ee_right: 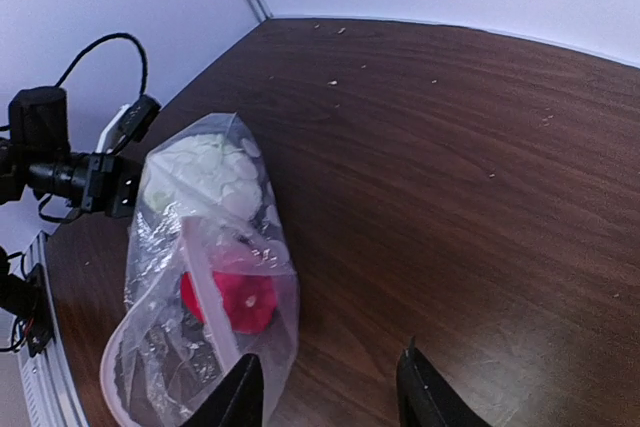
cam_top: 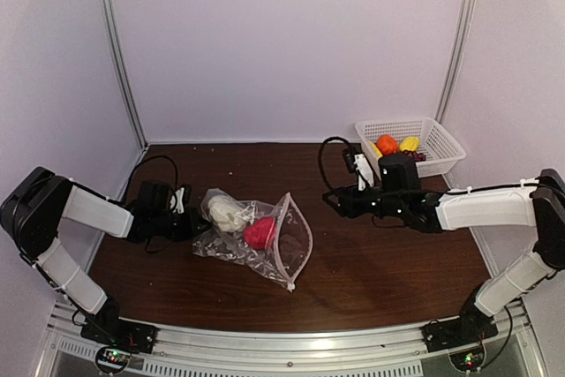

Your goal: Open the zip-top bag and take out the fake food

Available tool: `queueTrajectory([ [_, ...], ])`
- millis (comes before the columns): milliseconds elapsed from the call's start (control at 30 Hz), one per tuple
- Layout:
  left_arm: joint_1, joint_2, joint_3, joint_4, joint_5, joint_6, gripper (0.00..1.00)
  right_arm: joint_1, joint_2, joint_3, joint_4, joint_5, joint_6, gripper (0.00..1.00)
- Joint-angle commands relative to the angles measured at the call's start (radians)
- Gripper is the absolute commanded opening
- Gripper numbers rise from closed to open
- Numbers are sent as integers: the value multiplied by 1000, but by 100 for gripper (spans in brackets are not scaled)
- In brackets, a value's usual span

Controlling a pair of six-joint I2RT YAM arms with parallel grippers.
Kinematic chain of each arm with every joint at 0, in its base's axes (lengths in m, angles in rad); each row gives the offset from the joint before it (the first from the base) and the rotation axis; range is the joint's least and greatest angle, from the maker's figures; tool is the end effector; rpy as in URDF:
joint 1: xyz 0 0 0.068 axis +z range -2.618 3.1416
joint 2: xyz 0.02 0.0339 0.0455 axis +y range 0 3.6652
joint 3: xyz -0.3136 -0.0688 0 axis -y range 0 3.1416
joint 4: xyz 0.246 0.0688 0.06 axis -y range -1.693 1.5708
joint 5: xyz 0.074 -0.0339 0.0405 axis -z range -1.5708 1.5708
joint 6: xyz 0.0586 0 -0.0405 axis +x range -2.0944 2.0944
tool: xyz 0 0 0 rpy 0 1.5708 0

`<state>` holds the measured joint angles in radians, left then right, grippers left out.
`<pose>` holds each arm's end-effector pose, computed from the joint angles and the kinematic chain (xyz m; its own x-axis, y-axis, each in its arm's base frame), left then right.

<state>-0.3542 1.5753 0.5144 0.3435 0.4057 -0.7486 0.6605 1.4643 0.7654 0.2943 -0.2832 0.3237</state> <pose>0.2641 -0.1223 0.1576 -0.8585 -0.3493 -0.3755 0.0182 0.7110 -0.7029 0.2532 0.2174 0.2617 -0.5466 -0.0379 -0.8365 -0.6519 0.6463 0.3967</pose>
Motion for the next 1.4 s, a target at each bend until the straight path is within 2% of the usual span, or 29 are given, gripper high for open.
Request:
queueTrajectory([
  [0, 6, -23, -10, 39, 3, 17, 0, 113, -5, -40, 54, -11, 41, 46],
  [300, 6, -47, -23, 33, -5, 17, 0, 237, 198, 25, 136, -4, 94, 37],
  [700, 6, -40, -25, 42, 1, 16, 0, 271, 405, 194, 126, 5, 161, 31],
  [767, 6, -48, -28, 39, -1, 16, 0, 275, 375, 163, 131, 47, 177, 43],
  [967, 6, -65, -28, 16, -12, 22, 0, 272, 158, 20, 4, 249, 146, 54],
  [1067, 6, -57, -28, 11, -10, 24, 0, 274, 68, -1, -82, 279, 111, 61],
  [1133, 6, -59, -32, 8, -13, 22, 0, 280, 40, -17, -81, 266, 114, 59],
  [1367, 6, -85, -42, 15, -30, 17, 0, 368, 47, -4, -16, 184, 167, 39],
])
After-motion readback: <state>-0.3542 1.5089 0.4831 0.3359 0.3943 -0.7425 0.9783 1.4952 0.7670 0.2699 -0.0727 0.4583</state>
